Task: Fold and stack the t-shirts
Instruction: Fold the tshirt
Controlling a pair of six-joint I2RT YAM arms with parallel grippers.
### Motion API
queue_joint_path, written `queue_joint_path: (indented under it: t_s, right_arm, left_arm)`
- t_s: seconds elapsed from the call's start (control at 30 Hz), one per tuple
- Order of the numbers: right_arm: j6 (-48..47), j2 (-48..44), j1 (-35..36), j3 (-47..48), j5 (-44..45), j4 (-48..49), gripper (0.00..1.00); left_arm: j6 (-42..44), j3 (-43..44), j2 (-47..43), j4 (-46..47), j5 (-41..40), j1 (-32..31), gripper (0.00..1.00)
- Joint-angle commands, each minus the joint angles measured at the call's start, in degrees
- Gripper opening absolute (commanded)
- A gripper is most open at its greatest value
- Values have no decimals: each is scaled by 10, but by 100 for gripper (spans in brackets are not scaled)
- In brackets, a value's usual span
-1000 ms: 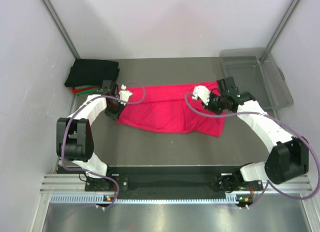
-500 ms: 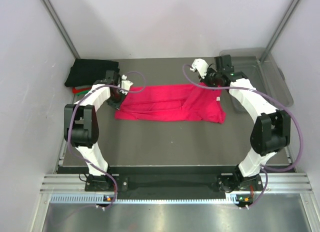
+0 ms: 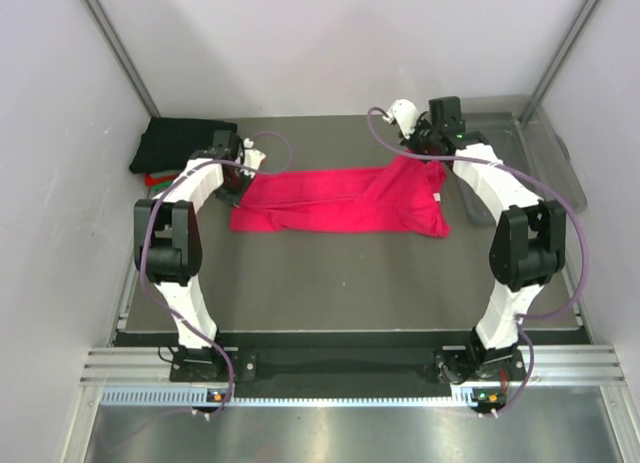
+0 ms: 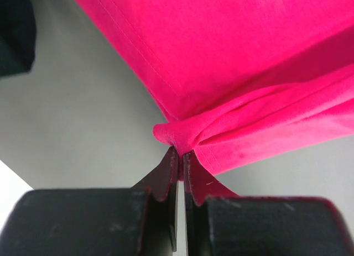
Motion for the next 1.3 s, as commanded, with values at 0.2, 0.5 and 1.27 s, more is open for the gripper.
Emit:
queue_joint_path:
  t_s: [0.2, 0.5, 1.27]
  right_arm:
    - [17, 76, -12, 91, 17, 35, 0]
    - [45, 106, -12, 106, 24, 46, 29]
    - [34, -61, -32, -199, 9, -21, 33]
  left_arm:
    - [-20, 54, 45, 1, -18, 0, 0]
    - [-43, 48, 27, 33, -65, 0, 25]
    - [-42, -132, -50, 132, 63, -1, 42]
